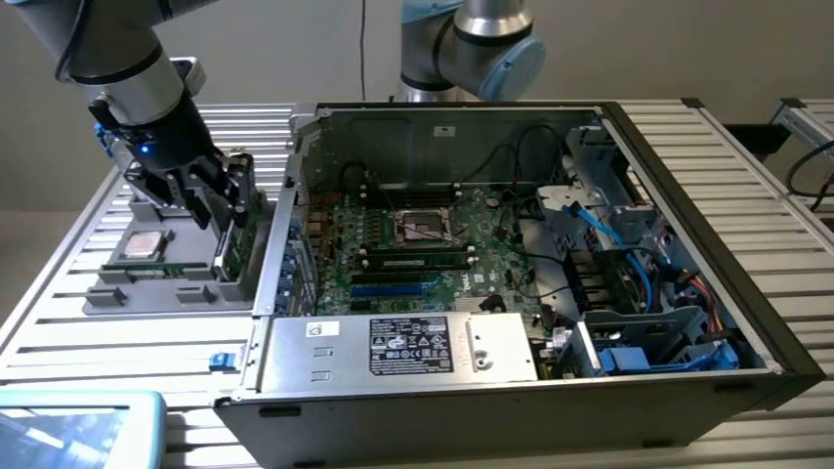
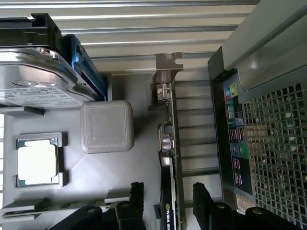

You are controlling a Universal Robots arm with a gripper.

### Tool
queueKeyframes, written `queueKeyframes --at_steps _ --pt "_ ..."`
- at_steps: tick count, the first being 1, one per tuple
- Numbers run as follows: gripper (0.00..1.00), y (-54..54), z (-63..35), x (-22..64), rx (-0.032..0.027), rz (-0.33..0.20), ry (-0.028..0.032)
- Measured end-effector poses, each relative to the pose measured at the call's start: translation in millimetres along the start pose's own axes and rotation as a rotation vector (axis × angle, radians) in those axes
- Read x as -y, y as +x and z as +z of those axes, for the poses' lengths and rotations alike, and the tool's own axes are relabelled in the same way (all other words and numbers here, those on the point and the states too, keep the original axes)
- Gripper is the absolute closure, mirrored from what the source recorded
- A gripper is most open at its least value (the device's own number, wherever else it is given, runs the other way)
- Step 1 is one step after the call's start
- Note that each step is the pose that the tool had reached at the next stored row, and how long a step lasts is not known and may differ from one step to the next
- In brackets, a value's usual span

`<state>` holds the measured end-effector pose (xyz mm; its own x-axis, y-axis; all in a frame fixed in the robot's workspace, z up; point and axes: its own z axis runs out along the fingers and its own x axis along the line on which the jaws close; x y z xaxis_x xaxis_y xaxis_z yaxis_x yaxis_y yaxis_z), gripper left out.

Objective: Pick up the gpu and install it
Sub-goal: 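Pick up the gpu and move the gpu toward the slot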

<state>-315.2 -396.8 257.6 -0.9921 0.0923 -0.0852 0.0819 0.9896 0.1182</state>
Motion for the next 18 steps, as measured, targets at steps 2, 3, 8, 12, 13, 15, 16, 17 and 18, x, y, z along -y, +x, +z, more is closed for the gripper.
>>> queueKeyframes --at_steps 2,3,8,12,13,15,16,17,18 --pt "0.45 0.1 1.3 0.1 0.0049 0.000 -0.0079" --pt "0.45 0.2 3.0 0.4 0.0054 0.000 -0.0107" --pt "0.45 1.0 11.8 1.7 0.0079 0.000 -0.0129" --pt "0.45 1.6 18.9 2.6 0.0102 0.000 -0.0150" --pt "0.45 1.7 20.5 2.8 0.0109 0.000 -0.0153" --pt "0.45 1.9 24.0 3.2 0.0127 0.000 -0.0161" --pt "0.45 2.1 25.6 3.4 0.0134 0.000 -0.0164" --pt "0.45 2.3 27.4 3.6 0.0138 0.000 -0.0164" --pt "0.45 2.5 29.3 3.8 0.0142 0.000 -0.0165"
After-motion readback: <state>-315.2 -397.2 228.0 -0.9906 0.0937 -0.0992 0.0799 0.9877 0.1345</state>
